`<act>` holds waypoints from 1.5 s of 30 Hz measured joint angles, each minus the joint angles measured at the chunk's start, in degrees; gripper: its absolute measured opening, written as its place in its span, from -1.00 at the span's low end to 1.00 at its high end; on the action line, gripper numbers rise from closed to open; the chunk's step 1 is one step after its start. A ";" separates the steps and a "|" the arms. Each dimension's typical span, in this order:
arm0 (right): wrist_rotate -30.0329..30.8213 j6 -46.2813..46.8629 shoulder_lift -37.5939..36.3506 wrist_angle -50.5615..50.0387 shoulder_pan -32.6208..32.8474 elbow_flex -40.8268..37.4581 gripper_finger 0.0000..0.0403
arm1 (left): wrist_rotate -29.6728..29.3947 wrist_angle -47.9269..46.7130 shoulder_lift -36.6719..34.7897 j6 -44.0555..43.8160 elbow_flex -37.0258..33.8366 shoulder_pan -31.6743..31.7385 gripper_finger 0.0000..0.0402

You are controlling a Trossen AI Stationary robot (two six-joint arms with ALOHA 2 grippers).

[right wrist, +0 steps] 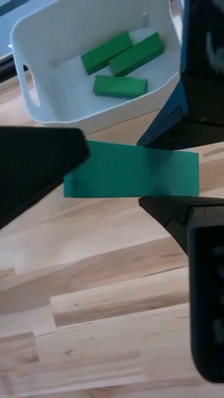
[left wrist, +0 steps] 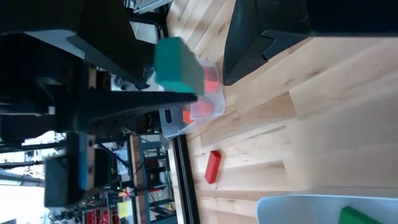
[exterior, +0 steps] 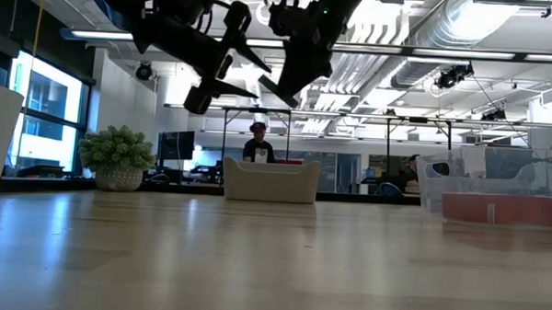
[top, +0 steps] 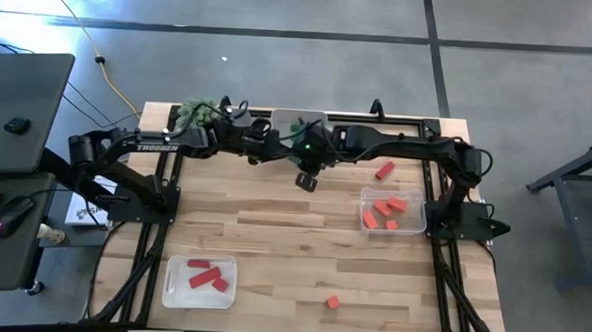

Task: Sort & place blocks by color
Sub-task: Put the light green block into the gray bin

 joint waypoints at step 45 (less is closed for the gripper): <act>0.13 3.31 2.12 1.82 -1.23 -0.12 -0.67 | 0.48 4.88 6.33 5.68 -0.02 -0.45 -0.82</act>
